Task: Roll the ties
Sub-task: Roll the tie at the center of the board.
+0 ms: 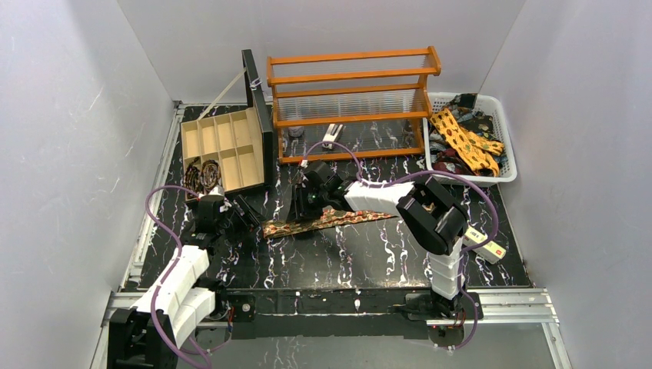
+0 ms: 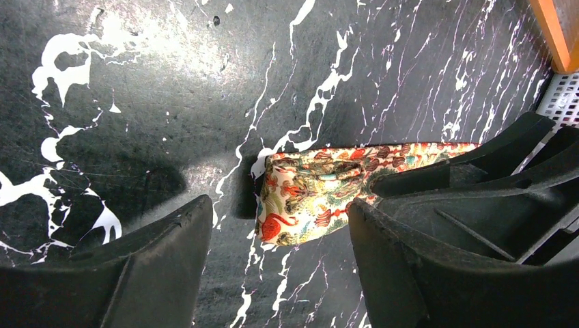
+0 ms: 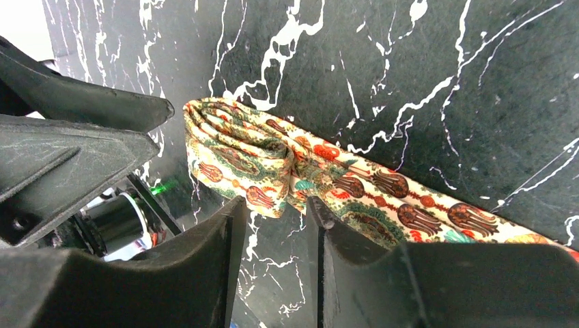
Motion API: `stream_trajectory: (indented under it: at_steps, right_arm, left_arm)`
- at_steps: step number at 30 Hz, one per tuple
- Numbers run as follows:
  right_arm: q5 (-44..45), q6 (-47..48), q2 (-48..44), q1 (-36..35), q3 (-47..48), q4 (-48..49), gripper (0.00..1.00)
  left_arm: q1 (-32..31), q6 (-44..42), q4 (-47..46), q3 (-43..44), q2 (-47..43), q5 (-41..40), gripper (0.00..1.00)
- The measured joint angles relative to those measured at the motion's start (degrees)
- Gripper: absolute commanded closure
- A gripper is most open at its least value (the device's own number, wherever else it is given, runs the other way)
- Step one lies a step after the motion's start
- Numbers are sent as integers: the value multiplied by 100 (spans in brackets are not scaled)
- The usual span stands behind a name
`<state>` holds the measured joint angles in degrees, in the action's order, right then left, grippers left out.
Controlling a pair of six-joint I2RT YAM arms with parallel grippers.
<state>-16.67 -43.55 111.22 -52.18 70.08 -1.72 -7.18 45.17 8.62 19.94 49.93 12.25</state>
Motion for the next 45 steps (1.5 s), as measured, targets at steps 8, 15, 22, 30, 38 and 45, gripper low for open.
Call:
stream_trajectory:
  at_steps: [8, 15, 22, 30, 38, 45]
  right_arm:
    - [24, -22, 0, -79, 0, -170, 58]
    - [55, -22, 247, -83, 278, -260, 60]
    - [122, -44, 435, -83, 387, -485, 68]
    - [105, -76, 542, -81, 562, -682, 68]
    - [68, -85, 595, -72, 640, -756, 68]
    - [-2, -85, 627, -57, 667, -758, 68]
  left_arm:
    - [0, 0, -90, -63, 20, 101, 33]
    - [0, 4, -339, -203, 63, 306, 39]
    - [0, 46, -645, -481, 66, 476, 44]
    - [0, 46, -1182, -686, 76, 737, 46]
    - [0, 48, -1862, -828, 514, 1012, 56]
    - [0, 173, -2494, -1021, 920, 1266, 59]
